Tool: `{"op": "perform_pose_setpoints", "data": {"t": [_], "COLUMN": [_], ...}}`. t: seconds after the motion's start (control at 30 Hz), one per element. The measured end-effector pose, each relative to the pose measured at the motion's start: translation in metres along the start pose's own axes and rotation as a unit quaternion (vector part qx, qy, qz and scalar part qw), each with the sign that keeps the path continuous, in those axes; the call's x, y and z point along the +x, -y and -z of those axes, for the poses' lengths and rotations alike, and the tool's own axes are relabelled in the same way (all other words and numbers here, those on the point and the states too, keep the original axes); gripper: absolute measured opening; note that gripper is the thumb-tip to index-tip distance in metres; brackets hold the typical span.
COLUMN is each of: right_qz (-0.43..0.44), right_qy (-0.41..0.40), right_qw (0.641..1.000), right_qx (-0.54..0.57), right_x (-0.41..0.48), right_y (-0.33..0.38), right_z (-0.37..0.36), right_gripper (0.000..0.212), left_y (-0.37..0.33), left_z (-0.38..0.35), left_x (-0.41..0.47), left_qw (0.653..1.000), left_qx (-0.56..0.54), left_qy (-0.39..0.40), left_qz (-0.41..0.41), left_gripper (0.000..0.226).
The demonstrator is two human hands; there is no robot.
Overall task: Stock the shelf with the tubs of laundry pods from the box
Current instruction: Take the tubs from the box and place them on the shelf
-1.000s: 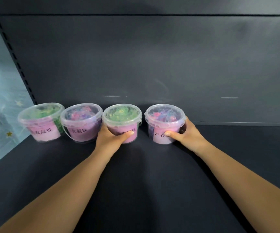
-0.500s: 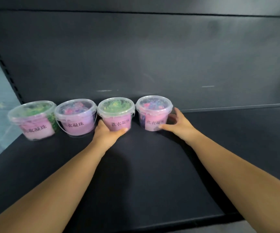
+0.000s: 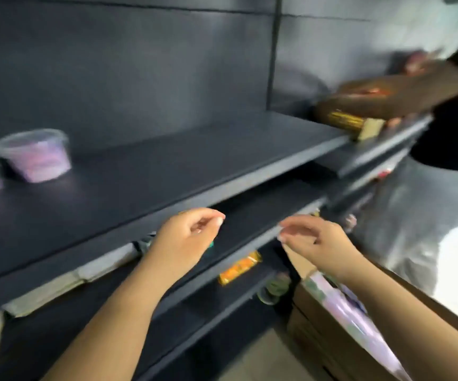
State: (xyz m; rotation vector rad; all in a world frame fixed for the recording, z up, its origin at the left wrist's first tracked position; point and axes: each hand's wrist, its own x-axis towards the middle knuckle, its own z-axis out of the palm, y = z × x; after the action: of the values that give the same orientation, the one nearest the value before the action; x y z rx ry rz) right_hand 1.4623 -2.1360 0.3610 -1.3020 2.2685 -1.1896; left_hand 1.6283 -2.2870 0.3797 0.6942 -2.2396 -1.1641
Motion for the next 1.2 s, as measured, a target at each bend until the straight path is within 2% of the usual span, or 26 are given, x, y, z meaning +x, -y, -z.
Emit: {"op": "perform_pose_setpoints", "data": {"t": [0.1,0.23,0.37,0.47,0.57,0.67,0.77,0.83,0.9,1.07,1.2], "right_qz": [-0.107,-0.267,-0.4,-0.455,-0.498,-0.531,-0.568,-0.582,-0.594,-0.615,-0.578], "right_qy": [-0.034,-0.116,-0.152,-0.154,-0.145,-0.137,-0.111,-0.085,-0.058,-0.001,0.069], "right_qw": [0.991,0.953,0.901,0.876,0.855,0.836,0.815,0.808,0.802,0.788,0.813], "right_qx": [-0.07,-0.085,-0.07,-0.041,-0.007,0.001,0.021,0.031,0.031,0.032,0.018], "right_x": [-0.069,-0.153,-0.206,-0.224,-0.223,-0.207,-0.183,-0.167,-0.153,-0.12,-0.097], "right_y": [-0.071,-0.148,-0.216,-0.257,-0.297,-0.341,-0.384,-0.414,-0.443,-0.511,-0.581], "right_z": [0.059,0.112,0.132,0.134,0.138,0.142,0.147,0.146,0.145,0.145,0.127], "right_gripper": [0.015,0.018,0.019,0.013,0.009,0.018,0.013,0.008,0.012,0.032,0.041], "left_y": [-0.024,-0.04,-0.032,-0.017,-0.004,0.015,0.044,0.069,0.093,0.138,0.168], "left_z": [-0.09,-0.19,-0.269,-0.322,-0.376,-0.431,-0.483,-0.514,-0.538,-0.576,-0.602], "left_x": [-0.006,-0.011,-0.007,0.003,0.021,0.047,0.077,0.095,0.109,0.126,0.121], "left_qw": [0.995,0.975,0.956,0.938,0.917,0.903,0.872,0.855,0.837,0.814,0.806], "left_qx": [0.0,0.01,0.009,0.018,0.021,0.031,0.069,0.101,0.137,0.185,0.218], "left_qy": [0.098,0.22,0.289,0.34,0.388,0.415,0.458,0.474,0.487,0.463,0.418], "left_qz": [-0.015,-0.005,0.039,0.066,0.091,0.11,0.158,0.183,0.208,0.3,0.359], "left_gripper": [0.024,0.02,0.02,0.023,0.024,0.022,0.014,0.017,0.017,0.017,0.027]}}
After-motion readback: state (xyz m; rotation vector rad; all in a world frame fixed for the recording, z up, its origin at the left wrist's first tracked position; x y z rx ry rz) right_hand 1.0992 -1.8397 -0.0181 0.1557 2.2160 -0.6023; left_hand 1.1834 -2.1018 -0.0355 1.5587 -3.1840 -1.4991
